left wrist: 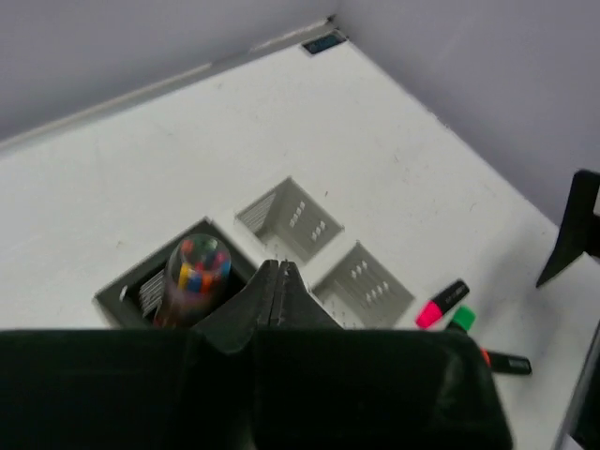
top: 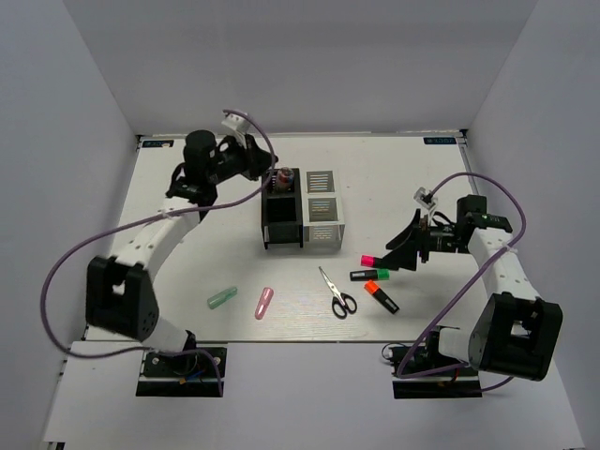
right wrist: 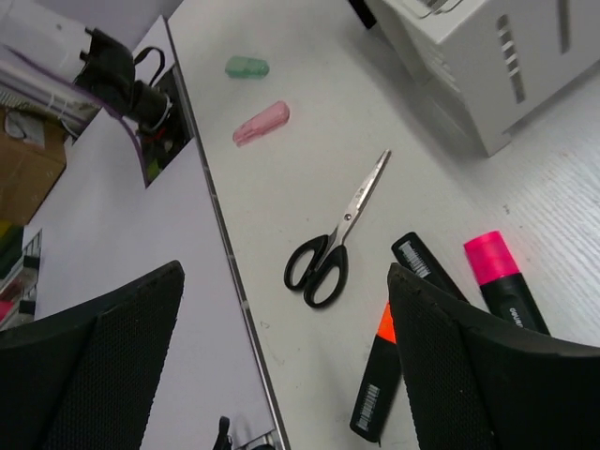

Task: Sort the stationery into containers
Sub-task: Place the stationery into the container, then grab a piece of stationery with the left arm

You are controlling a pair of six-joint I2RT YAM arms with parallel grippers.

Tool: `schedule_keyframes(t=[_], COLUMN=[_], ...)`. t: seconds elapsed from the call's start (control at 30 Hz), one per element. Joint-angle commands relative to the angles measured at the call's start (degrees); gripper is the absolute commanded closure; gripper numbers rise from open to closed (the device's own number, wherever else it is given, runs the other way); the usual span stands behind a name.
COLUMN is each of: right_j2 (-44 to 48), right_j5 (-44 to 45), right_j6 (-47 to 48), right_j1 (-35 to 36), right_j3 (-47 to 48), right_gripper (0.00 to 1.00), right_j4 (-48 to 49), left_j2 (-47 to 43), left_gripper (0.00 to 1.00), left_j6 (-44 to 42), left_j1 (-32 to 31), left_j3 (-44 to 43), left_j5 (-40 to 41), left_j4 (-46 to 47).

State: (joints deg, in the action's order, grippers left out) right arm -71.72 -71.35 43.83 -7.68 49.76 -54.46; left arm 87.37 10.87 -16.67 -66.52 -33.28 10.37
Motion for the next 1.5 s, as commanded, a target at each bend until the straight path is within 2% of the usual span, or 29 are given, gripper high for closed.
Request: schedule_keyframes(t=[0.0, 0.07, 0.1, 0.13, 0.17, 0.2, 0.23, 0.27, 0.3, 0.33, 0.37, 0.4, 0.43, 0.47, 0.53, 0.57, 0.6, 0.63, 0.67, 0.8, 0.83, 0.87, 0.93, 1.13, 1.2, 1.23, 1.47], right_j2=[2.0, 1.2, -0.9, -1.8, -2.4, -2.5, -1.8, 0.5, 1.8, 5.4, 6.1, 6.4, 5.9, 5.4, 3.4, 2.0, 0.8, 0.4, 0.1, 3.1, 3.8, 5.2, 6.8, 8.4, 8.3, 8.2, 8.3], right_j5=[-3.4, -3.6, -1.7, -0.2, 1.1, 8.6, 12.3, 16.7, 33.3, 39.0, 44.8, 57.4, 59.2, 59.3, 52.8, 47.4, 39.6, 39.3, 39.4, 40.0, 39.0, 38.6, 38.1, 35.9, 35.8, 35.6, 35.7], right_j6=[-10.8, -8.3, -7.3, -4.6, -5.3, -6.8, -8.7, -14.7, -16.0, -16.9, -17.0, -16.7, -16.4, -17.5, -20.7, -21.8, -22.1, -22.9, -26.4, -31.4, -31.7, -31.9, -31.8, -31.1, -31.2, -31.1, -30.6], right_j1=[-1.5, -1.0, -0.8, -0.3, -0.3, 0.4, 0.7, 1.8, 3.5, 5.6, 6.8, 7.6, 9.2, 9.3, 8.7, 8.7, 8.7, 8.7, 9.2, 9.4, 9.3, 9.4, 9.3, 9.2, 9.4, 9.3, 9.3], right_j3=[2.2, 3.4, 5.7, 7.1, 9.5, 10.6, 10.6, 9.5, 7.7, 6.9, 6.1, 6.8, 7.7, 10.2, 16.0, 17.7, 18.3, 18.0, 16.9, 10.3, 9.2, 7.5, 5.2, 2.4, 2.6, 2.6, 1.9], right_gripper=[0.10, 0.10, 0.23, 0.72, 1.00, 1.00, 1.00, 1.00, 1.00, 0.90, 0.50, 0.21, 0.10, 0.10, 0.10, 0.10, 0.24, 0.55, 1.00, 0.99, 0.78, 0.61, 0.41, 0.41, 0.41, 0.41, 0.40], right_j4=[8.2, 6.5, 5.2, -0.8, -1.2, 0.0, 4.1, 10.7, 13.9, 17.0, 23.5, 25.2, 25.4, 23.7, 20.1, 14.7, 13.0, 11.9, 12.2, 19.8, 20.7, 21.3, 22.4, 23.1, 23.0, 23.1, 23.3], left_j2=[-9.7, -11.6, -15.3, -16.6, -19.3, -21.7, -23.8, -24.9, -25.8, -28.2, -28.7, -29.2, -28.6, -28.0, -25.8, -25.2, -23.9, -23.1, -19.1, -10.7, -9.6, -8.1, -7.7, -10.6, -11.5, -11.4, -9.1], left_gripper=[0.97, 0.95, 0.85, 0.69, 0.63, 0.56, 0.50, 0.44, 0.38, 0.36, 0.36, 0.29, 0.28, 0.28, 0.29, 0.31, 0.35, 0.42, 0.42, 0.45, 0.43, 0.37, 0.35, 0.34, 0.36, 0.38, 0.43], left_j6=[1.2, 0.0, 0.2, 0.6, 0.5, 0.6, 0.4, 0.3, 0.5, 0.6, 0.6, -0.7, -0.7, -0.2, 1.5, 1.9, 2.4, 3.9, 4.6, 9.2, 10.5, 10.9, 12.1, 14.7, 16.6, 17.0, 20.3], left_j1=[-1.3, -2.4, -2.8, -4.0, -4.5, -5.6, -7.0, -8.8, -9.8, -10.7, -13.3, -14.3, -15.5, -19.1, -21.5, -25.4, -26.8, -29.8, -32.7, -40.9, -41.5, -41.9, -41.5, -37.4, -36.8, -36.0, -34.0], left_j3=[-8.2, -8.5, -6.7, -4.0, -1.2, 0.1, 3.7, 4.9, 6.0, 6.8, 9.5, 9.9, 10.3, 10.0, 9.7, 9.8, 9.9, 10.0, 9.2, 7.0, 7.0, 7.1, 8.9, 17.6, 20.1, 21.8, 25.6], left_j5=[10.8, 15.9, 21.2, 25.7, 28.6, 29.7, 32.0, 35.0, 36.8, 38.8, 43.7, 45.0, 49.2, 50.4, 52.2, 51.7, 51.4, 51.3, 53.3, 58.7, 58.7, 58.7, 56.0, 48.8, 46.5, 45.4, 40.0], left_j4=[-35.4, -44.0, -46.7, -54.2, -56.2, -59.9, -63.0, -65.3, -66.5, -67.3, -69.8, -70.8, -72.1, -75.6, -77.8, -77.9, -77.5, -77.0, -76.6, -75.0, -74.1, -73.4, -67.7, -50.0, -47.1, -42.5, -34.7])
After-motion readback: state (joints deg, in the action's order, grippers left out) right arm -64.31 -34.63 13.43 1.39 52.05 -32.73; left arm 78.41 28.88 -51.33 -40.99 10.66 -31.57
